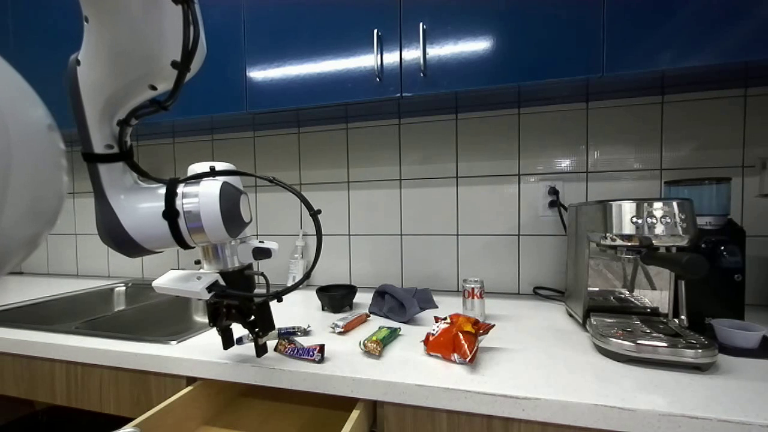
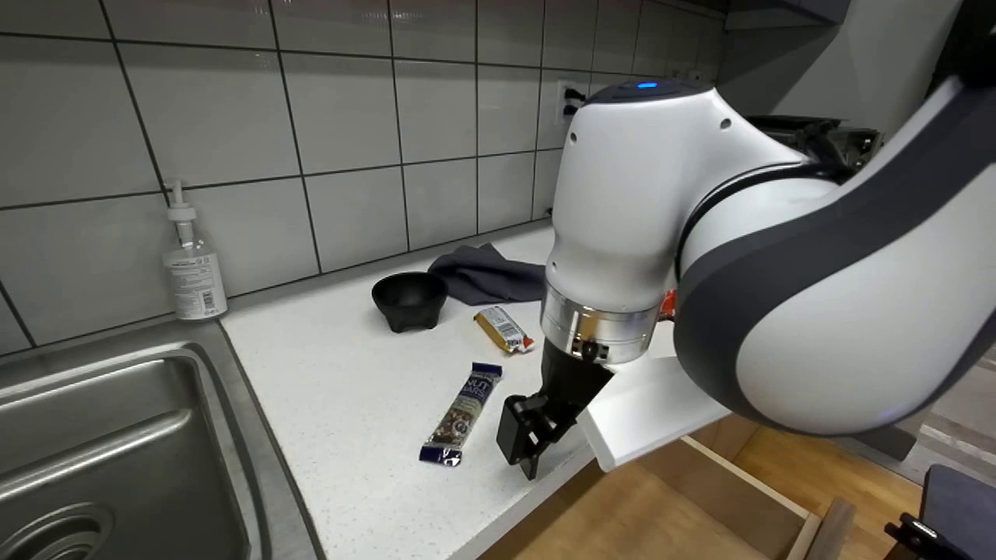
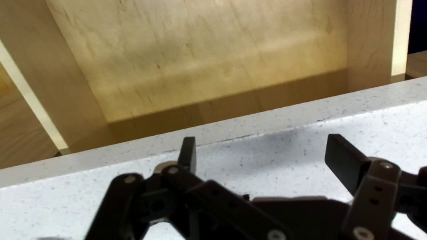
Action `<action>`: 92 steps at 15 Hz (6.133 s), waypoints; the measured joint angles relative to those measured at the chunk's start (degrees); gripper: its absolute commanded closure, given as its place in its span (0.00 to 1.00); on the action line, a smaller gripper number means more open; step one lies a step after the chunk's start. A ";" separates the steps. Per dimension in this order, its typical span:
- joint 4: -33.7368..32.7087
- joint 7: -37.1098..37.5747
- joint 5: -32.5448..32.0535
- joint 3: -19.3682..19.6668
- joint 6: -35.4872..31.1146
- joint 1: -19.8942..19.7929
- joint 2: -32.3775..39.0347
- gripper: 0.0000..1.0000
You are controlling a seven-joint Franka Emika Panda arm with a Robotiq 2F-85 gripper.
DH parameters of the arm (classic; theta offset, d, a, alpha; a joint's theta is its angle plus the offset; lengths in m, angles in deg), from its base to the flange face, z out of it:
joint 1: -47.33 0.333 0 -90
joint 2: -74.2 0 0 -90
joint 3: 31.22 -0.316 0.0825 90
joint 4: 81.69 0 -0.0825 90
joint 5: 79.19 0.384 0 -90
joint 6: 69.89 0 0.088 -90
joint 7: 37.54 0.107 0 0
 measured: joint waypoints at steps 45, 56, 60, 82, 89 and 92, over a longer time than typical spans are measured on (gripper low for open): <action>-13.95 -76.82 8.89 -6.53 14.80 -16.80 6.92 0.00; -15.30 -79.57 8.72 -6.60 16.43 -17.00 7.54 0.00; -15.30 -78.51 8.83 -6.86 16.93 -17.00 7.46 0.00; -12.78 -14.62 7.88 -4.20 18.13 -11.08 3.22 0.00; -15.65 -7.75 7.77 -2.42 17.83 -10.39 6.73 0.00; -17.02 -6.78 7.93 -1.96 17.77 -10.39 8.06 0.00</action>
